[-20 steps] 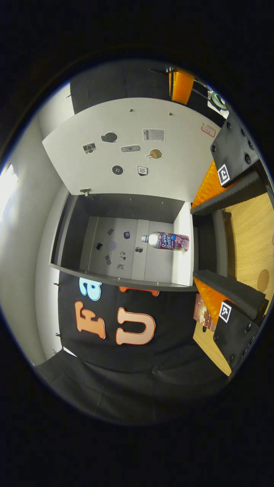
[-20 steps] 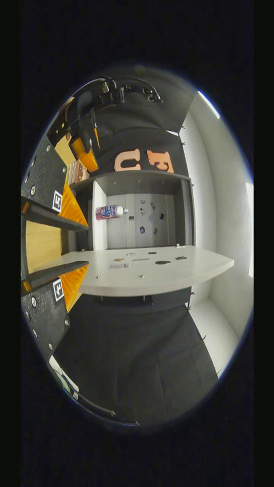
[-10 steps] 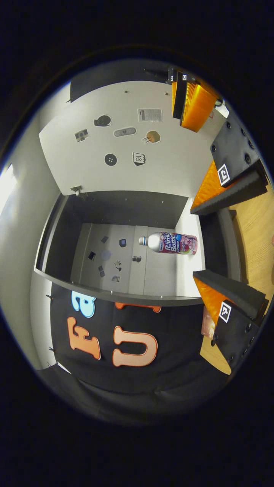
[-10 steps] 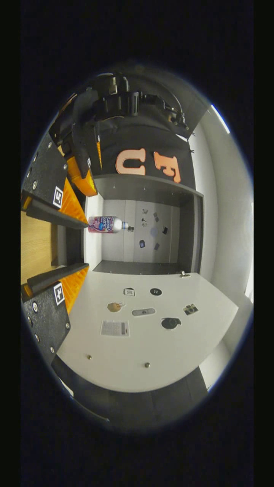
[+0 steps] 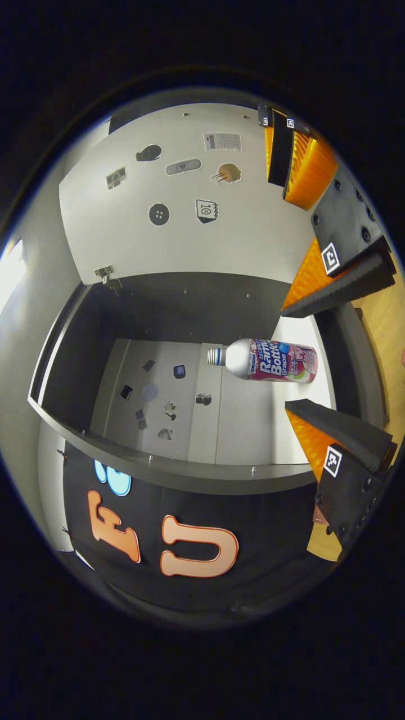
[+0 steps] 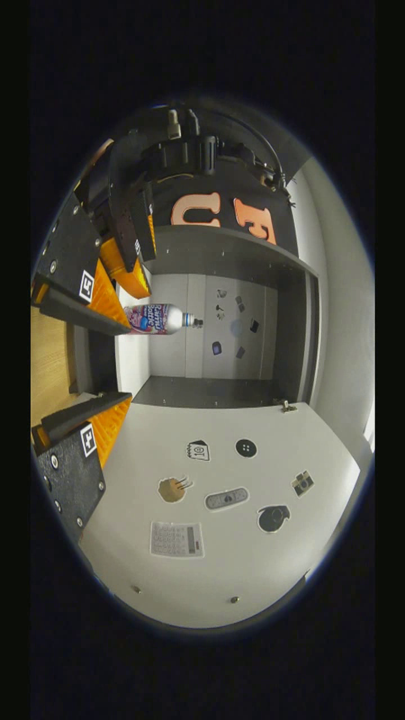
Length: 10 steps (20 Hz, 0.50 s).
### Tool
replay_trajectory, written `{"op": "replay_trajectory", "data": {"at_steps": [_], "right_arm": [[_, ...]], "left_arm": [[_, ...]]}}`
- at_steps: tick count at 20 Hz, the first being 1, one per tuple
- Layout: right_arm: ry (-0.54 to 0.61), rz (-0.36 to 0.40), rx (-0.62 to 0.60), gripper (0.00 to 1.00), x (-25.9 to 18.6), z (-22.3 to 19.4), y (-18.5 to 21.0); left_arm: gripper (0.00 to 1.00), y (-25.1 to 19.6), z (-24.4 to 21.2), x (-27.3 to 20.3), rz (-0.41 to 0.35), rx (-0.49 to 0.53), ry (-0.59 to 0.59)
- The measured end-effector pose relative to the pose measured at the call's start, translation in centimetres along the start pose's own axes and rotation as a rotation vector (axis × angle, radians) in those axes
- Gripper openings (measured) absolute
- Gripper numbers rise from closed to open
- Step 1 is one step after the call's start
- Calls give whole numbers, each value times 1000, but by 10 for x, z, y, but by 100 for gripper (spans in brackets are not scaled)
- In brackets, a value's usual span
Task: Open the cabinet door with the right hand, grasp the bottle in the cabinet with the left hand and place it on the coaster, then close the cabinet door with the right hand.
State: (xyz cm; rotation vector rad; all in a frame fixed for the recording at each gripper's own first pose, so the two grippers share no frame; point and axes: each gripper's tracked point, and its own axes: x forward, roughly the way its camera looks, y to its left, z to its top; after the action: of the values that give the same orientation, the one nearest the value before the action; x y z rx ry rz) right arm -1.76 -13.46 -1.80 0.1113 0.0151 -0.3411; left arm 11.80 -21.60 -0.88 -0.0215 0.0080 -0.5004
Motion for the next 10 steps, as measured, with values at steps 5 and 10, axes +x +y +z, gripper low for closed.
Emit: {"op": "replay_trajectory", "data": {"at_steps": [5,10], "right_arm": [[-6,-1,-16,75,19,-1,-12],[1,-2,-12,90,35,-8,-24]], "left_arm": [[95,-4,-4,42,0,16,-14],[95,-7,-10,86,11,42,-22]]}}
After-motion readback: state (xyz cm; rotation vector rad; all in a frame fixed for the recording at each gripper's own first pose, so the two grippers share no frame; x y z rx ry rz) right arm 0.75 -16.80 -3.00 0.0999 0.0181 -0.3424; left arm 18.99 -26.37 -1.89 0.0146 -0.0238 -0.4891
